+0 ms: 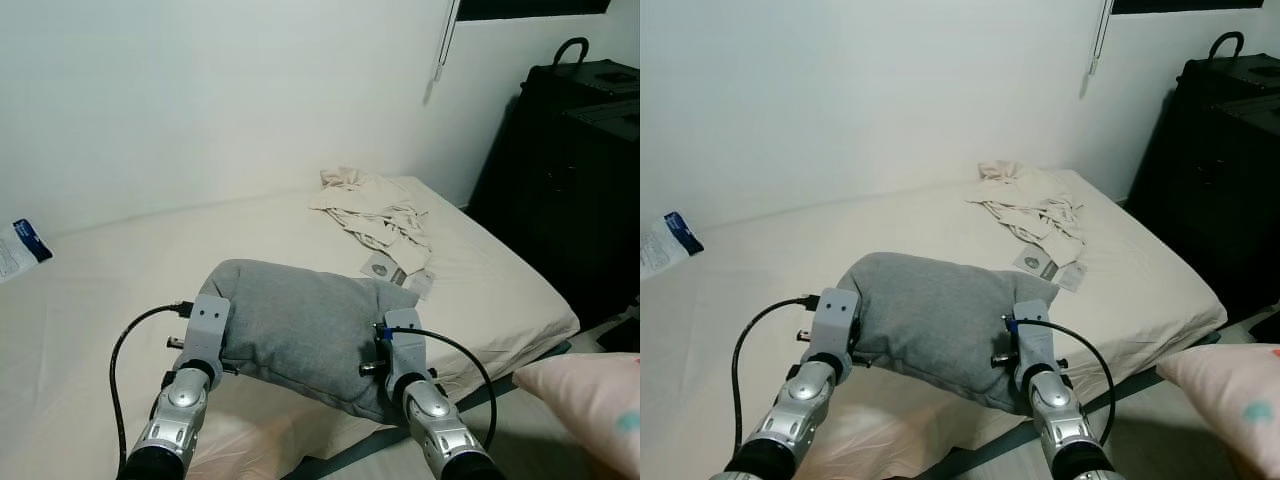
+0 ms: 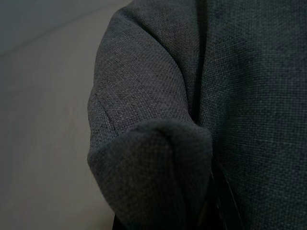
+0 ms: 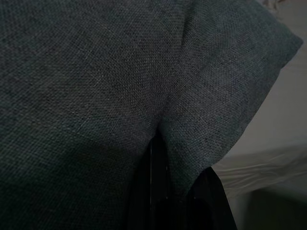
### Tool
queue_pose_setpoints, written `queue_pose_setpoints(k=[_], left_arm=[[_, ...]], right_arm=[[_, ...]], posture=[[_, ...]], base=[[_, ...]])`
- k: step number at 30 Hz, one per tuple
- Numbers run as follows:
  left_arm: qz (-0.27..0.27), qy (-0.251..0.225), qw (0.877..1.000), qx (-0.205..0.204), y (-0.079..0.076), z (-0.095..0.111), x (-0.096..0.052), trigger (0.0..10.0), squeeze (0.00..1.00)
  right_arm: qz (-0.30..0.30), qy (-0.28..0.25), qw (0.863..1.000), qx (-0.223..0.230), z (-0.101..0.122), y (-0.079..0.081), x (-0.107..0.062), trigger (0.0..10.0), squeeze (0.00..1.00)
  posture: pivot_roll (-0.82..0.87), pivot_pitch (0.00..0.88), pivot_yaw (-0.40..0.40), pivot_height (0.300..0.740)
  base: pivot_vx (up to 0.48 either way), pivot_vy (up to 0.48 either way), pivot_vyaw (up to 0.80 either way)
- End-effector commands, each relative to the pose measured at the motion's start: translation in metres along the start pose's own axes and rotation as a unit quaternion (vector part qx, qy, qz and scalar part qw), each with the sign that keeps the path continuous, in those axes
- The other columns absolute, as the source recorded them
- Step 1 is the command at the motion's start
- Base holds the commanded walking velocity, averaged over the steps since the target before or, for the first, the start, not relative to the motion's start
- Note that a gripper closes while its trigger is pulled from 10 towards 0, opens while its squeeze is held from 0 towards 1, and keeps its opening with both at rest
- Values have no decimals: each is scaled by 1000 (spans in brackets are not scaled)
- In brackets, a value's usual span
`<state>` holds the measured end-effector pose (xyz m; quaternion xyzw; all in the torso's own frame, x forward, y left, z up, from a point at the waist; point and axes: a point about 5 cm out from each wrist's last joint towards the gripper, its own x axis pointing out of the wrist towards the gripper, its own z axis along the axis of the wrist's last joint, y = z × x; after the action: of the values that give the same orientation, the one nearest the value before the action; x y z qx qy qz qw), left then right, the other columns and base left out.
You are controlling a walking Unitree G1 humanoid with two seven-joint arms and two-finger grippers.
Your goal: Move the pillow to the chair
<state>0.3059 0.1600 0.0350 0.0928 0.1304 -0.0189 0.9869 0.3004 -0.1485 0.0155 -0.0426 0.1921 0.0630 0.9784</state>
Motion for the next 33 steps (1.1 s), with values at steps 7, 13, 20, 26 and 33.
queue_pose_setpoints(k=[7, 13, 20, 26, 33], left_arm=[[-10, -23, 1000, 2, -5, 9, 3, 10000, 0], [-6, -21, 1000, 0, -1, 9, 3, 10000, 0], [-5, -23, 1000, 5, 1, 9, 3, 10000, 0], [-4, -23, 1000, 5, 2, 8, 2, 10000, 0], [-4, -23, 1000, 7, 2, 7, 1, 10000, 0]], right_arm=[[-1, -37, 999, 7, 17, -2, 3, 10000, 0], [-1, -39, 999, 8, 17, -2, 3, 10000, 0], [2, -42, 999, 9, 18, -1, 3, 10000, 0], [2, -40, 999, 11, 17, -1, 3, 10000, 0], [0, -41, 999, 10, 18, -2, 3, 10000, 0]], posture=[[-31, 24, -35, 740], [-29, 21, -34, 740], [-23, 22, -40, 740], [-21, 25, -40, 740], [-23, 35, -38, 740]], base=[[0, 0, 0], [0, 0, 0], [0, 0, -149], [0, 0, -800], [0, 0, -800]])
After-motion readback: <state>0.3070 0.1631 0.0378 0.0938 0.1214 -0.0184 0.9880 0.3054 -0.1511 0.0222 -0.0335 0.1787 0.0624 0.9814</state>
